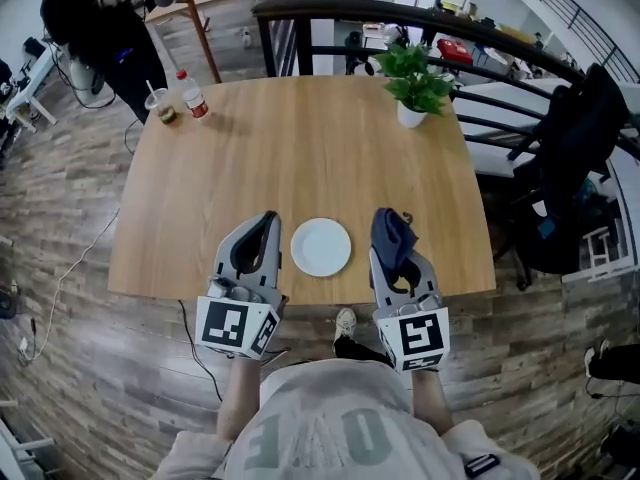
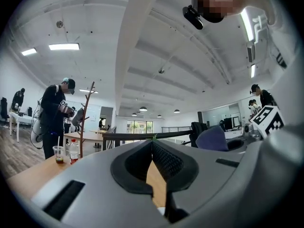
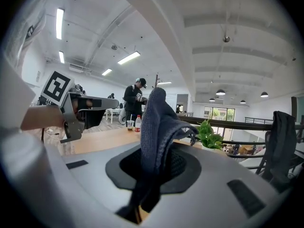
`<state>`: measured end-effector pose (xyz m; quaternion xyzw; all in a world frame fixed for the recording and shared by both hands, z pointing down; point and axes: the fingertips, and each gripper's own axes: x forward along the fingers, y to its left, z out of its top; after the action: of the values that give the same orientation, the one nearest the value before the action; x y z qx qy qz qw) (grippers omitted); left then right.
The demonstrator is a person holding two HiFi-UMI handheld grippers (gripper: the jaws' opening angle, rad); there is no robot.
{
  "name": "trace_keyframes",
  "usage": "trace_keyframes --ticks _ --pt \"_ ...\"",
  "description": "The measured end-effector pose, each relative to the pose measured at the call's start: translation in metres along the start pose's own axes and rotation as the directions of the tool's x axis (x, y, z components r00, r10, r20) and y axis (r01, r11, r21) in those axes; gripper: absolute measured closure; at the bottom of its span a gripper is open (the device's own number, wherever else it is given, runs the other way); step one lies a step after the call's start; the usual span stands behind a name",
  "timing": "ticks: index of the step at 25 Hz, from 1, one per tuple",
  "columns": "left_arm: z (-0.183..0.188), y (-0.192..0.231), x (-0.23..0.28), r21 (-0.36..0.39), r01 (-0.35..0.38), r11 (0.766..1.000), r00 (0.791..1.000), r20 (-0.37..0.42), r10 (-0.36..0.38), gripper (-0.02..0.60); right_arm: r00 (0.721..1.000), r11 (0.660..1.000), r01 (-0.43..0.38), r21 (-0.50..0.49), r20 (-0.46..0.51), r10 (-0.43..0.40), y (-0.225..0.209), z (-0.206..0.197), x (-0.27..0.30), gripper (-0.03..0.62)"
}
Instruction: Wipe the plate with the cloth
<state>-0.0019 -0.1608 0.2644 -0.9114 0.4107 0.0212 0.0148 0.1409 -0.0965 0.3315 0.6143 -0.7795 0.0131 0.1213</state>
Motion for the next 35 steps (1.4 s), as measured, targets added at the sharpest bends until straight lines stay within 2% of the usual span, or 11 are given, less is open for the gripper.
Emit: trace_keyframes --ticks 4,7,18,20,22,23,25,27,28,31,35 --pt "0.002 -0.003 0.037 0.038 -0.02 0.999 1.0 -0.018 0.02 0.574 1.0 1.0 -0.025 0.012 -0.007 0.025 -0.036 -0.002 0.019 0.539" --pt "-0.001 -0.006 0.05 0.021 -0.016 1.0 1.0 -0.015 0.016 0.574 0.999 0.999 -0.043 0.008 -0.022 0.043 -0.048 -0.008 0.032 0.537" --pt "-0.003 0.013 0.074 0.013 0.005 1.0 0.999 -0.039 -0.004 0.574 0.996 0.997 -0.083 0.003 -0.032 0.083 -0.038 0.011 0.066 0.539" --pt "-0.019 0.017 0.079 -0.042 0.031 0.999 0.995 -0.096 -0.035 0.574 0.996 0.997 -0.083 -0.005 -0.032 0.083 -0.038 0.014 0.074 0.537" --pt "-0.052 0.024 0.087 -0.166 0.047 0.985 0.982 -0.175 -0.076 0.572 0.996 0.996 -0.085 -0.018 -0.03 0.084 -0.038 0.014 0.082 0.537" --pt "-0.071 0.028 0.088 -0.247 0.04 0.968 0.975 -0.2 -0.092 0.557 0.995 0.996 -0.091 -0.021 -0.034 0.09 -0.035 0.012 0.084 0.537" --pt "-0.108 0.033 0.082 -0.389 0.003 0.921 0.965 -0.24 -0.104 0.328 0.993 0.994 -0.11 -0.017 -0.051 0.109 -0.027 0.005 0.085 0.539" --pt "-0.146 0.038 0.072 -0.468 -0.064 0.882 0.943 -0.317 -0.1 0.307 0.989 0.991 -0.13 -0.013 -0.074 0.128 -0.021 -0.002 0.086 0.537" --pt "-0.167 0.04 0.066 -0.489 -0.101 0.866 0.923 -0.371 -0.102 0.307 0.987 0.991 -0.136 -0.013 -0.088 0.134 -0.019 -0.007 0.086 0.537" --pt "-0.228 0.041 0.047 -0.53 -0.2 0.824 0.833 -0.536 -0.142 0.308 0.983 0.99 -0.141 -0.002 -0.119 0.14 -0.017 -0.016 0.087 0.537" --pt "-0.27 0.033 0.023 -0.584 -0.273 0.764 0.765 -0.614 -0.196 0.308 0.979 0.992 -0.128 0.019 -0.156 0.129 -0.022 -0.029 0.088 0.537"
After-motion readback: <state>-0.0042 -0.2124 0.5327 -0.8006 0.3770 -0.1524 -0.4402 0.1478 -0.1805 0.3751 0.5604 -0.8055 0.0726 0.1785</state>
